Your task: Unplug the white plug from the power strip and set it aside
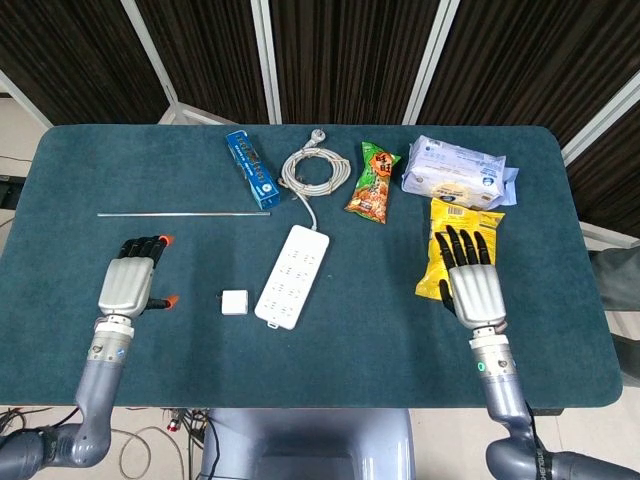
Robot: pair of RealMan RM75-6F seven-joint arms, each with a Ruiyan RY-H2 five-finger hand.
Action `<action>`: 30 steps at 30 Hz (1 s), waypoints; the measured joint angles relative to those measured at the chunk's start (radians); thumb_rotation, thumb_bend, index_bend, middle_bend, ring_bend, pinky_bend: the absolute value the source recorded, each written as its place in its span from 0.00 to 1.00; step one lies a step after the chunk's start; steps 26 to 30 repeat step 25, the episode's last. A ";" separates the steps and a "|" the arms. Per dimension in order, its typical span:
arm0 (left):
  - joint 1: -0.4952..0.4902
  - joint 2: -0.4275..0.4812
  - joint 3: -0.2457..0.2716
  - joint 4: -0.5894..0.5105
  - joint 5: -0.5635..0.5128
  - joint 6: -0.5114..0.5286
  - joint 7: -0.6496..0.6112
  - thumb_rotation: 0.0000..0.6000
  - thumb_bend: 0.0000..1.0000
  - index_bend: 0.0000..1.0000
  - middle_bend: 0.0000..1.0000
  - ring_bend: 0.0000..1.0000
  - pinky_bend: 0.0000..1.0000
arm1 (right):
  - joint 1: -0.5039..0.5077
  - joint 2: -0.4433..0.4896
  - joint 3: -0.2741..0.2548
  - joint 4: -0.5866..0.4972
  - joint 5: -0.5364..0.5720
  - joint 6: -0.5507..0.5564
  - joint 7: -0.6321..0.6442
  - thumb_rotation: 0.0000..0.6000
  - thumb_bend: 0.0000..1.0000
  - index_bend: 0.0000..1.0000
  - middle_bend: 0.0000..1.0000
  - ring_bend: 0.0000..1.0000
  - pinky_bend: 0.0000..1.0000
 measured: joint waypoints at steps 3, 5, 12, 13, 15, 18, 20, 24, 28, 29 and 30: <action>0.053 0.026 0.041 -0.015 0.062 0.053 -0.037 1.00 0.00 0.12 0.09 0.06 0.08 | -0.043 0.030 -0.025 -0.013 -0.024 0.034 0.070 1.00 0.49 0.00 0.00 0.00 0.00; 0.087 0.040 0.066 -0.023 0.098 0.086 -0.064 1.00 0.00 0.11 0.08 0.06 0.07 | -0.078 0.054 -0.050 -0.021 -0.052 0.062 0.126 1.00 0.44 0.00 0.00 0.00 0.00; 0.217 0.079 0.154 -0.017 0.223 0.209 -0.156 1.00 0.00 0.10 0.07 0.06 0.06 | -0.197 0.111 -0.153 -0.029 -0.187 0.188 0.273 1.00 0.40 0.00 0.00 0.00 0.00; 0.232 0.081 0.159 -0.013 0.235 0.223 -0.170 1.00 0.00 0.10 0.07 0.06 0.06 | -0.212 0.115 -0.167 -0.027 -0.202 0.201 0.284 1.00 0.40 0.00 0.00 0.00 0.00; 0.263 0.086 0.171 0.005 0.259 0.252 -0.197 1.00 0.00 0.10 0.07 0.06 0.06 | -0.239 0.122 -0.194 -0.014 -0.228 0.222 0.303 1.00 0.40 0.00 0.00 0.00 0.00; 0.293 0.092 0.182 0.042 0.285 0.279 -0.223 1.00 0.00 0.09 0.07 0.06 0.06 | -0.262 0.130 -0.211 0.015 -0.245 0.238 0.315 1.00 0.39 0.00 0.00 0.00 0.00; 0.311 0.098 0.185 0.068 0.295 0.293 -0.242 1.00 0.00 0.09 0.07 0.06 0.06 | -0.276 0.135 -0.217 0.040 -0.250 0.249 0.332 1.00 0.39 0.00 0.00 0.00 0.00; 0.350 0.119 0.180 0.108 0.304 0.319 -0.298 1.00 0.00 0.09 0.07 0.06 0.06 | -0.295 0.141 -0.218 0.088 -0.250 0.259 0.379 1.00 0.39 0.00 0.00 0.00 0.00; 0.359 0.124 0.178 0.115 0.303 0.323 -0.309 1.00 0.00 0.09 0.07 0.06 0.06 | -0.298 0.142 -0.216 0.092 -0.249 0.260 0.391 1.00 0.39 0.00 0.00 0.00 0.00; 0.359 0.124 0.178 0.115 0.303 0.323 -0.309 1.00 0.00 0.09 0.07 0.06 0.06 | -0.298 0.142 -0.216 0.092 -0.249 0.260 0.391 1.00 0.39 0.00 0.00 0.00 0.00; 0.359 0.124 0.178 0.115 0.303 0.323 -0.309 1.00 0.00 0.09 0.07 0.06 0.06 | -0.298 0.142 -0.216 0.092 -0.249 0.260 0.391 1.00 0.39 0.00 0.00 0.00 0.00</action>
